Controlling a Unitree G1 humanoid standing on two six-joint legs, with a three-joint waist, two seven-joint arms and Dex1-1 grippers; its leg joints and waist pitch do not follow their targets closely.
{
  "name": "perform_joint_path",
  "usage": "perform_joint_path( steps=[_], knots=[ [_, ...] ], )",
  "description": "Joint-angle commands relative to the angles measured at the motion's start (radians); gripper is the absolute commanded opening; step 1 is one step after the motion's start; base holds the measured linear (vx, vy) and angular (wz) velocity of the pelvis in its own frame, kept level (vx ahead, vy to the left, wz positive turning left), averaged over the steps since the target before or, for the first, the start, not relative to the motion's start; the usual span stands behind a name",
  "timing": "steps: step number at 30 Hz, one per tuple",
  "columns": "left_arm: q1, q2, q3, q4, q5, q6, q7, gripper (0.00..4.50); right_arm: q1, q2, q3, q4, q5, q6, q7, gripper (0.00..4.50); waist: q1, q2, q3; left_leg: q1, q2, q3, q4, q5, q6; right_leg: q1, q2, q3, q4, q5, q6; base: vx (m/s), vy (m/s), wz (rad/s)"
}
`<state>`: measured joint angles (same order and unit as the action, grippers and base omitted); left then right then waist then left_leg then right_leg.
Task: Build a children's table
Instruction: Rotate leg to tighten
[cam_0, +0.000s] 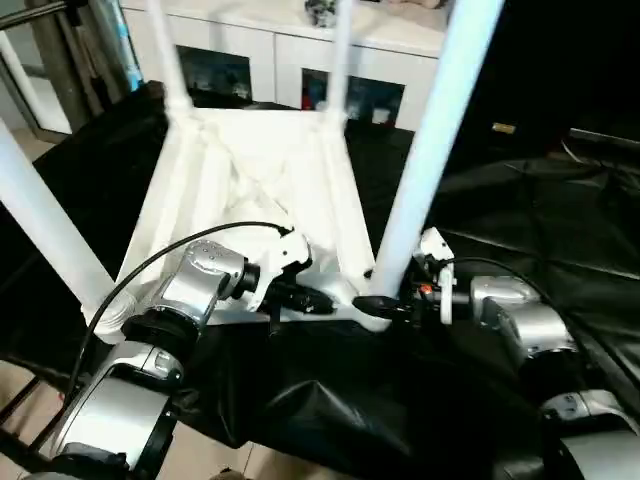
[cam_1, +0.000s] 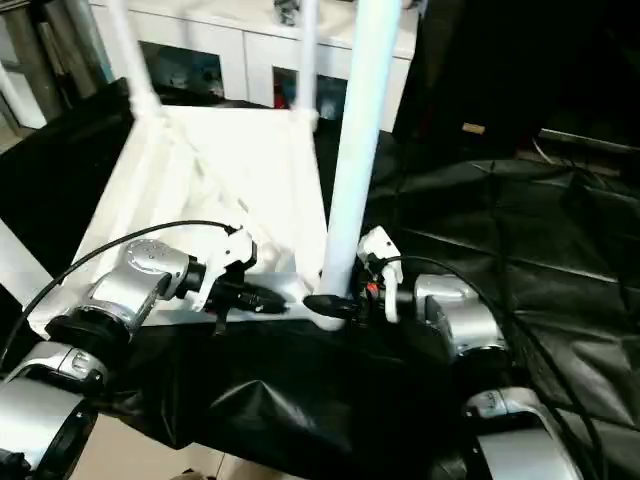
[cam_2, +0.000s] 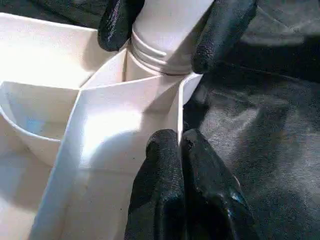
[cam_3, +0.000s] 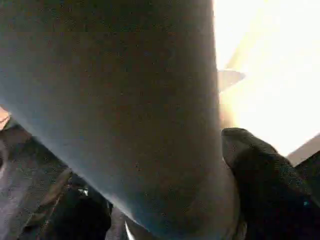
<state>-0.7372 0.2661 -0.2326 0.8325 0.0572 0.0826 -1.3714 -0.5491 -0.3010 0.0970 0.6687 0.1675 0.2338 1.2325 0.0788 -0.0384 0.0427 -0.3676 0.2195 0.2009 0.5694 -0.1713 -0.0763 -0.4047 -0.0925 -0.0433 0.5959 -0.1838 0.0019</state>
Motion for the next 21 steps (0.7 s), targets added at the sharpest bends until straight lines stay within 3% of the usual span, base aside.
perform_joint_path(
  steps=[1,8,11,14,16,17,18,19,21],
  knots=[
    [-0.010,-0.031,-0.006,-0.026,-0.034,-0.011,-0.007,0.00,0.025,0.023,0.059,-0.008,0.000,0.038,0.039,2.95,0.000,0.000,-0.059,0.017,0.018,0.001,-0.059,-0.197,0.044,0.047,-0.039,0.026,-0.052,-0.081,-0.276,0.000,0.000,0.00],
    [-0.005,-0.041,0.002,-0.033,-0.034,0.002,0.027,0.00,0.026,0.033,0.052,-0.004,0.008,0.042,0.024,2.76,0.007,-0.001,-0.059,0.017,0.018,0.001,-0.058,-0.184,0.044,0.046,-0.039,0.025,-0.051,-0.086,-0.268,0.000,0.000,0.00],
    [-0.018,-0.063,0.023,-0.013,-0.020,0.021,0.131,0.00,0.015,0.061,0.019,0.027,0.004,0.035,-0.067,2.75,0.007,-0.003,-0.058,0.017,0.018,0.001,-0.059,-0.189,0.038,0.045,-0.041,0.026,-0.052,-0.100,-0.264,0.000,0.000,0.00],
    [-0.037,-0.092,0.050,0.014,-0.011,0.035,0.252,0.00,-0.010,0.094,-0.013,0.088,-0.018,0.015,-0.201,2.72,0.002,-0.004,-0.053,0.018,0.015,-0.002,-0.063,-0.247,0.015,0.039,-0.045,0.028,-0.066,-0.224,-0.233,0.000,0.000,0.00],
    [-0.048,-0.115,0.069,0.030,-0.011,0.040,0.334,0.00,-0.027,0.117,-0.034,0.131,-0.028,0.014,-0.289,2.70,-0.008,-0.006,-0.052,0.018,0.012,-0.007,-0.067,-0.276,-0.004,0.038,-0.046,0.029,-0.073,-0.295,-0.209,0.000,0.000,0.00],
    [-0.056,-0.158,0.093,0.044,-0.013,0.061,0.448,0.00,-0.058,0.166,-0.075,0.207,-0.037,0.015,-0.466,2.70,-0.009,-0.007,-0.053,0.021,0.011,-0.007,-0.066,-0.280,-0.003,0.036,-0.045,0.029,-0.077,-0.311,-0.198,0.000,0.000,0.00],
    [-0.056,-0.158,0.093,0.044,-0.013,0.061,0.448,0.00,-0.058,0.166,-0.075,0.207,-0.037,0.015,-0.466,2.70,-0.009,-0.007,-0.053,0.021,0.011,-0.007,-0.066,-0.280,-0.003,0.036,-0.045,0.029,-0.077,-0.311,-0.198,0.000,0.000,0.00],
    [-0.056,-0.178,0.096,0.045,-0.010,0.070,0.486,0.00,-0.074,0.191,-0.098,0.243,-0.034,0.020,-0.557,2.70,-0.024,-0.008,-0.051,0.014,0.009,-0.011,-0.068,-0.281,-0.013,0.037,-0.044,0.028,-0.076,-0.330,-0.191,0.000,0.000,0.00],
    [-0.050,-0.211,0.089,0.039,0.000,0.082,0.544,0.00,-0.097,0.235,-0.131,0.299,-0.033,0.005,-0.700,2.70,-0.036,-0.006,-0.051,0.017,0.008,-0.010,-0.067,-0.289,-0.013,0.032,-0.043,0.028,-0.083,-0.358,-0.177,0.000,0.000,0.00]
  ],
)
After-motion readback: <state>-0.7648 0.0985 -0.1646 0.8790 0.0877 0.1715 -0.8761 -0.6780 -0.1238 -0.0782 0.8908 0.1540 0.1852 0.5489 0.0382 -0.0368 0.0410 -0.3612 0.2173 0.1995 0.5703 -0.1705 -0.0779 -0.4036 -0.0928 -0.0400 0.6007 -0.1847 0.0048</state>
